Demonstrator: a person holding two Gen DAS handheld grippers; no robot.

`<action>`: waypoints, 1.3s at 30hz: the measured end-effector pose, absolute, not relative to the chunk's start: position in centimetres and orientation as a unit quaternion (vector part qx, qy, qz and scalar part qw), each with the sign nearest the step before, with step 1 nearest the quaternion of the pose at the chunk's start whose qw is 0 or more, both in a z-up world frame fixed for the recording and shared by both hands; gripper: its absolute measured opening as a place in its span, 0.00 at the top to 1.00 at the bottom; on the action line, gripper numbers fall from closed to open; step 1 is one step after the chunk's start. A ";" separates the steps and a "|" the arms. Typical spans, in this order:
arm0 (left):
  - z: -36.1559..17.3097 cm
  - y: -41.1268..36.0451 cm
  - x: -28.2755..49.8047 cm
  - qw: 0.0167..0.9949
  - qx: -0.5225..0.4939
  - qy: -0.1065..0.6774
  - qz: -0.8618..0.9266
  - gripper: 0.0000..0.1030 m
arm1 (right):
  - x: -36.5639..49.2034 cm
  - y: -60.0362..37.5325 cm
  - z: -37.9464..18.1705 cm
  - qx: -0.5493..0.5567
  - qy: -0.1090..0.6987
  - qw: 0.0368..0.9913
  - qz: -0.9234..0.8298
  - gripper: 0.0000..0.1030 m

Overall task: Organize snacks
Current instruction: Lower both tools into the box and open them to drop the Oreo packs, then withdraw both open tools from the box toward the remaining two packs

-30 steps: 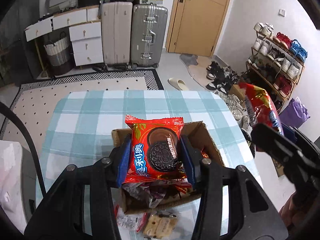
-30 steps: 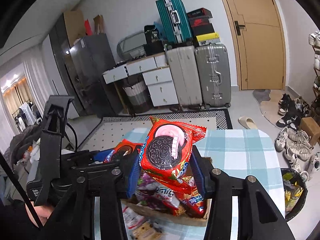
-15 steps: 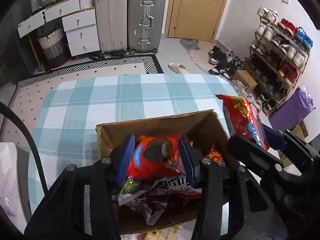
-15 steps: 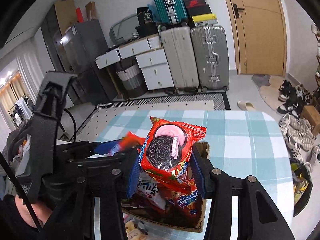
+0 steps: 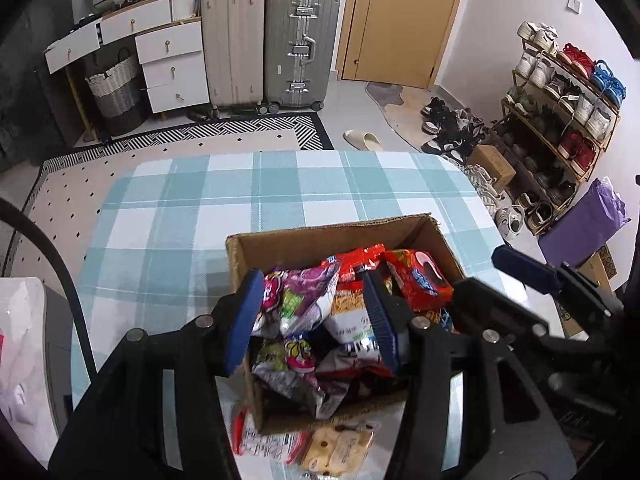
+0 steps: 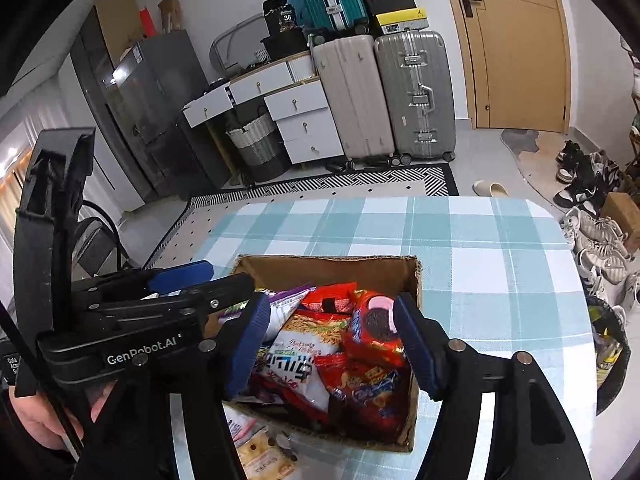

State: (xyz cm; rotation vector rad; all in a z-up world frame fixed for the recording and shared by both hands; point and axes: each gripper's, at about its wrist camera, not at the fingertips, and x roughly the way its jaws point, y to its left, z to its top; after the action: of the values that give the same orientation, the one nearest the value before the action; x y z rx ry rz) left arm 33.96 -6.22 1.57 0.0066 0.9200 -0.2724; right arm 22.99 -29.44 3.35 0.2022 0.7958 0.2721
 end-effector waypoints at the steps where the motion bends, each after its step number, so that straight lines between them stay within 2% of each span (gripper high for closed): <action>1: 1.8 -6.0 33.6 0.888 0.004 0.441 -0.129 0.52 | 22.6 -29.4 3.7 0.098 0.384 0.909 0.132 0.36; 5: 3.2 -4.8 31.3 0.891 0.003 0.437 -0.126 0.52 | 20.5 -29.2 5.5 0.092 0.373 0.914 0.133 0.36; 9: 4.6 -3.3 28.4 0.896 -0.004 0.428 -0.119 0.38 | 17.8 -28.6 7.6 0.075 0.361 0.920 0.135 0.36; 12: 5.7 -2.5 26.2 0.901 -0.004 0.417 -0.119 0.37 | 15.6 -28.4 9.0 0.075 0.350 0.924 0.134 0.27; 17: 7.6 -1.8 22.6 0.911 0.025 0.396 -0.113 0.36 | 11.8 -27.8 10.7 0.067 0.337 0.929 0.133 0.25; 19: 8.6 -1.1 20.9 0.918 0.017 0.382 -0.107 0.25 | 10.4 -27.4 11.2 0.063 0.333 0.931 0.132 0.25; 20: 9.0 -0.8 20.3 0.921 0.011 0.375 -0.104 0.23 | 9.8 -27.1 11.4 0.063 0.332 0.932 0.131 0.25; 28: 10.7 0.5 14.1 0.942 0.025 0.325 -0.076 0.22 | 5.5 -25.5 12.2 0.064 0.311 0.940 0.127 0.19; 34: 11.3 0.5 10.5 0.956 0.031 0.285 -0.066 0.14 | 3.4 -24.9 11.7 0.086 0.291 0.946 0.117 0.07; 39: 10.3 0.7 9.3 0.957 0.019 0.285 -0.046 0.12 | 3.1 -24.5 10.2 0.098 0.299 0.943 0.110 0.06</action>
State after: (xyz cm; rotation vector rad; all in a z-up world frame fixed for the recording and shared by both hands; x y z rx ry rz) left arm 9.34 0.70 10.26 0.0383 0.5773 -0.0925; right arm 3.10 -24.49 10.21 0.1991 0.6091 0.2249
